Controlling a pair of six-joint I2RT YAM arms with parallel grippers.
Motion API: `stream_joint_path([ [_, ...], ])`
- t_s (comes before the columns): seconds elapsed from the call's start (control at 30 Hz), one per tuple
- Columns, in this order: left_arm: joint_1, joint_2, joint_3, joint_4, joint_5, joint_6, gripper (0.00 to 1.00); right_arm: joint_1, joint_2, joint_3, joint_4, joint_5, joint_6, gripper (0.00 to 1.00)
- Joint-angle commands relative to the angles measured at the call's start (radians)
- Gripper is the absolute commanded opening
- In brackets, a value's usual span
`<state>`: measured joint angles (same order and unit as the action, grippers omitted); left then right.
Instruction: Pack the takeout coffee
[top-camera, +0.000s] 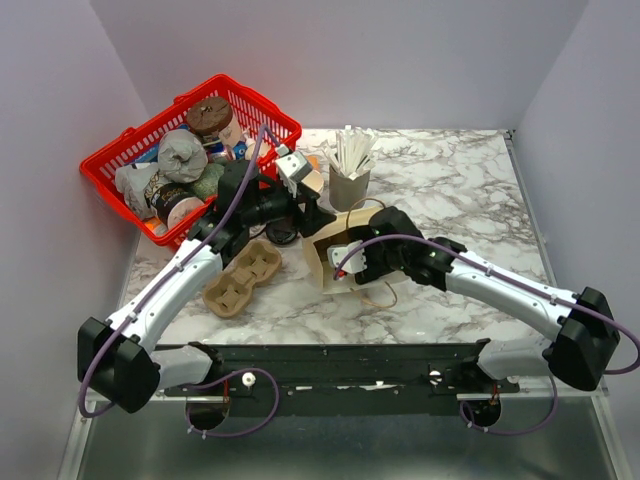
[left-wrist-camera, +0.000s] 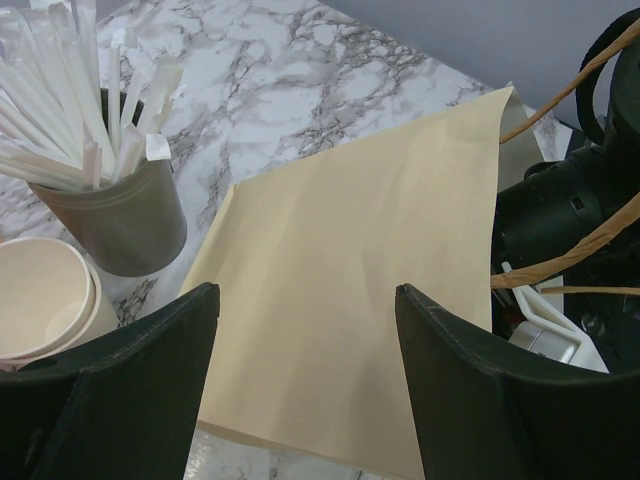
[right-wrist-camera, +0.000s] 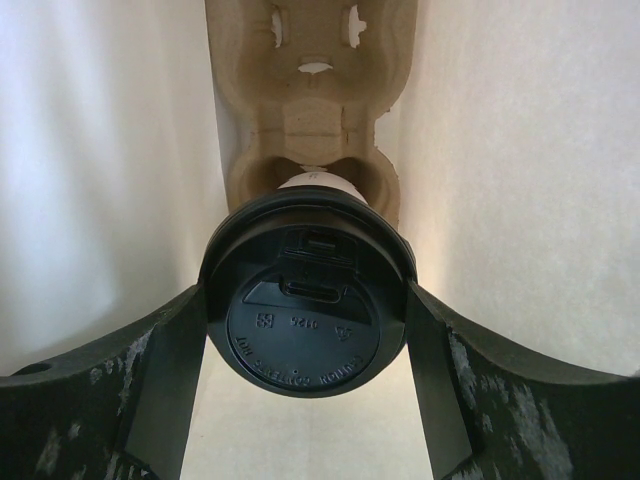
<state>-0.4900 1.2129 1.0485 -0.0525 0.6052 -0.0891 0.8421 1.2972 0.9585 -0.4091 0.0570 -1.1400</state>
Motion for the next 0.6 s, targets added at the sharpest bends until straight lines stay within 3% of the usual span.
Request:
stream_joint_path([
  [0.0, 0.021, 0.017, 0.008, 0.006, 0.065, -0.037, 0.79, -0.008, 0.014, 0.006, 0.047, -0.029, -0.047, 0.01],
  [0.57, 0.129, 0.086, 0.037, -0.010, 0.090, -0.061, 0.78, -0.011, 0.060, 0.032, 0.052, -0.082, -0.070, 0.00],
])
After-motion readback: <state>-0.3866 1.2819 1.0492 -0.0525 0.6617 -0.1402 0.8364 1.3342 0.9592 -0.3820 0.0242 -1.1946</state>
